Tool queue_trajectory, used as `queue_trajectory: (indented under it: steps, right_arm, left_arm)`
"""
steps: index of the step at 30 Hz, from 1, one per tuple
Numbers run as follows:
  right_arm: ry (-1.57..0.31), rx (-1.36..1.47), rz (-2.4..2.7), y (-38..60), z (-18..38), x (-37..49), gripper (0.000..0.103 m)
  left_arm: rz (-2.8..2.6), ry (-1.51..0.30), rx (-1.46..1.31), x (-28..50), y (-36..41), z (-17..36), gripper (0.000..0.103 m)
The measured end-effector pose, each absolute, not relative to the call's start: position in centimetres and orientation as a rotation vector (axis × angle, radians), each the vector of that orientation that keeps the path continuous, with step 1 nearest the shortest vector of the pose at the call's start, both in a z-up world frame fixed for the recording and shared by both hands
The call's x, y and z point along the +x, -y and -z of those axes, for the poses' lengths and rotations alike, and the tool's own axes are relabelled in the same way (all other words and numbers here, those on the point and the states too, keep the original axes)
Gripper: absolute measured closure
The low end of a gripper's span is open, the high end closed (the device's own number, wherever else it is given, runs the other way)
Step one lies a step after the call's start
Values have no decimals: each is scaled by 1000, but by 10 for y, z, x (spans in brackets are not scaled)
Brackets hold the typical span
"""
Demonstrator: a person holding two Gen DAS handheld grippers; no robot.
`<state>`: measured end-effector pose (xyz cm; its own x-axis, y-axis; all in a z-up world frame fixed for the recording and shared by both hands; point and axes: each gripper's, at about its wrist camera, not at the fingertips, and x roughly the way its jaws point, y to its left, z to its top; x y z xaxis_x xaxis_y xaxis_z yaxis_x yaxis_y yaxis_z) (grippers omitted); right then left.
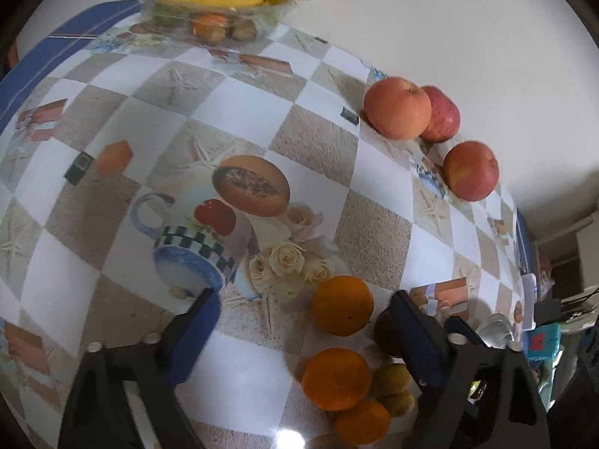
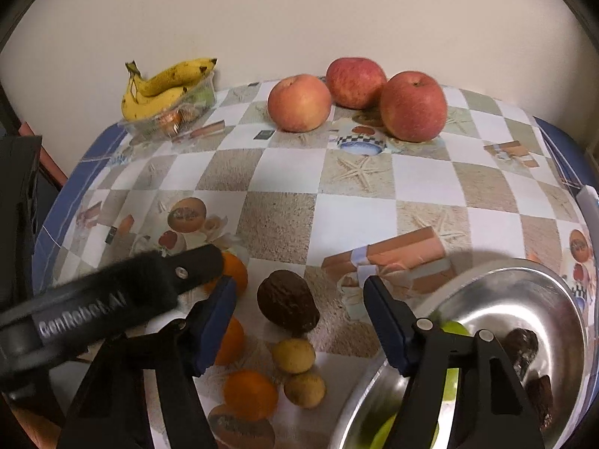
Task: Organize fruits
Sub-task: 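Close the left tool on an orange while the right tool closes on a brown date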
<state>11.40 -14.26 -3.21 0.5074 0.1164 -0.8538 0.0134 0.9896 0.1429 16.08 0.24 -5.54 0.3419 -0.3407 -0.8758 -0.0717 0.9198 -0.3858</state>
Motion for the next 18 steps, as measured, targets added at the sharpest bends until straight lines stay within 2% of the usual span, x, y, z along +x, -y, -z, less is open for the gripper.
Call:
queue_trajectory:
  steps: [2,3,5,9,11,13,18]
  right_arm:
    - [-1052,132,-61,142,38,117,40]
    - [-1057,135,-60,142,41,119,40]
    - [-1065,138,-60,142,45,121,41]
    - [-1075,155,-66,142,50,124,51]
    - [-1086,152,-61,141,53,124,53]
    - [-1087,160,-60,141,54,123,64]
    - [-1057,194,-76,145,42,117,66]
  left_arm:
    - [178,-1205,-370,162,0,55,19]
    - [190,-1206,-361,162,3,55,27]
    - [205,-1203,-348,163,6,54,36]
    - [272,-1214,-383,164,11,56,59]
    - [300,-1220,-406,163,13,57,65]
    - [294,-1220,-396,162,14,55,66]
    - [272,-1196,-410,158,3,42,66]
